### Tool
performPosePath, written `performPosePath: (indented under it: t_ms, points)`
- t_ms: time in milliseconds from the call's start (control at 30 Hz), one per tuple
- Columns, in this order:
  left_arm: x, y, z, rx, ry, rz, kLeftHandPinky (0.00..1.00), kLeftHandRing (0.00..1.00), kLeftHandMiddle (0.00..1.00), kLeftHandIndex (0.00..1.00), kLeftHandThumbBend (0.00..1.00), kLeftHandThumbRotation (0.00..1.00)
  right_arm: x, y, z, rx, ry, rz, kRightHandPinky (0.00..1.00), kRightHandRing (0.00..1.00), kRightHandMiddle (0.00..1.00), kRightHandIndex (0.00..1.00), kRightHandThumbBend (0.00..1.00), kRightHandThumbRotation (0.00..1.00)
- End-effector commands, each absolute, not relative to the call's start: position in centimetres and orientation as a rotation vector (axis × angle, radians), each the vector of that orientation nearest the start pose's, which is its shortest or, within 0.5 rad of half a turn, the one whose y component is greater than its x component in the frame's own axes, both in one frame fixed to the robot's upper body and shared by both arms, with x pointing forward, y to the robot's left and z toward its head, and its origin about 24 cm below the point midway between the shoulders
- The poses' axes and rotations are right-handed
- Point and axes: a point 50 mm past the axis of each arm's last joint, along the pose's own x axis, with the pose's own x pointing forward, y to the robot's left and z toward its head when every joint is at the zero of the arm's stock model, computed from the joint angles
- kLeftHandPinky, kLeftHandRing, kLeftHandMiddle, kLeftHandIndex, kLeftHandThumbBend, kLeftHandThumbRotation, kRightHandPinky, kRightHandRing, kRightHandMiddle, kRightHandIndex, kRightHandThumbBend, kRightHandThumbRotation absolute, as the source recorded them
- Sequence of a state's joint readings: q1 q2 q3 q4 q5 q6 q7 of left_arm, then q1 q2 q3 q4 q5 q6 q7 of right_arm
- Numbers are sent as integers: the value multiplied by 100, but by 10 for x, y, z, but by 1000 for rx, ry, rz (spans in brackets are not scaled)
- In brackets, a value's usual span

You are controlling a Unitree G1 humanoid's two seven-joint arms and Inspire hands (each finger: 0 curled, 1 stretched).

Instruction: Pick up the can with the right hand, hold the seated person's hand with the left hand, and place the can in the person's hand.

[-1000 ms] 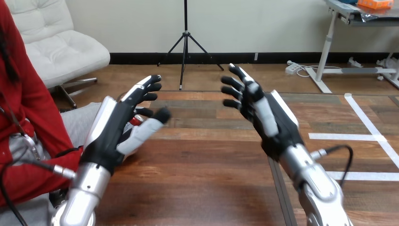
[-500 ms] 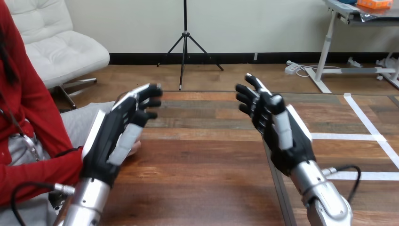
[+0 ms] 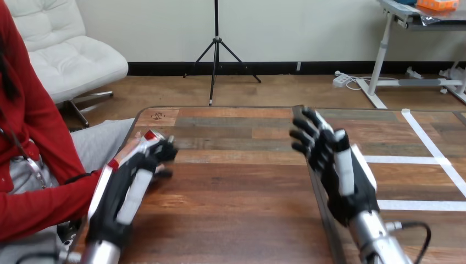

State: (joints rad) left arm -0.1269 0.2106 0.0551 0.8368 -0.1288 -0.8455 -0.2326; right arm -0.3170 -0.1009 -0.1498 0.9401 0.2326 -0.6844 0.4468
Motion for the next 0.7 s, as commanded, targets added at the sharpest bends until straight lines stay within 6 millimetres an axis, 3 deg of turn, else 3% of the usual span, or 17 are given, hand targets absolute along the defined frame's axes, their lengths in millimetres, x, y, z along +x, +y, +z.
performPosePath:
  t_ms: [0,667]
  points:
    - [257,208,-6,87,-228,-72,63,74,75,73,78,93,283,-178,-9,129,-138,202,90,90,91,93,92,100]
    - [254,210,-21,29,-173,-39,57,69,72,70,79,86,278,-183,-17,110,-128,169,85,86,89,90,94,100]
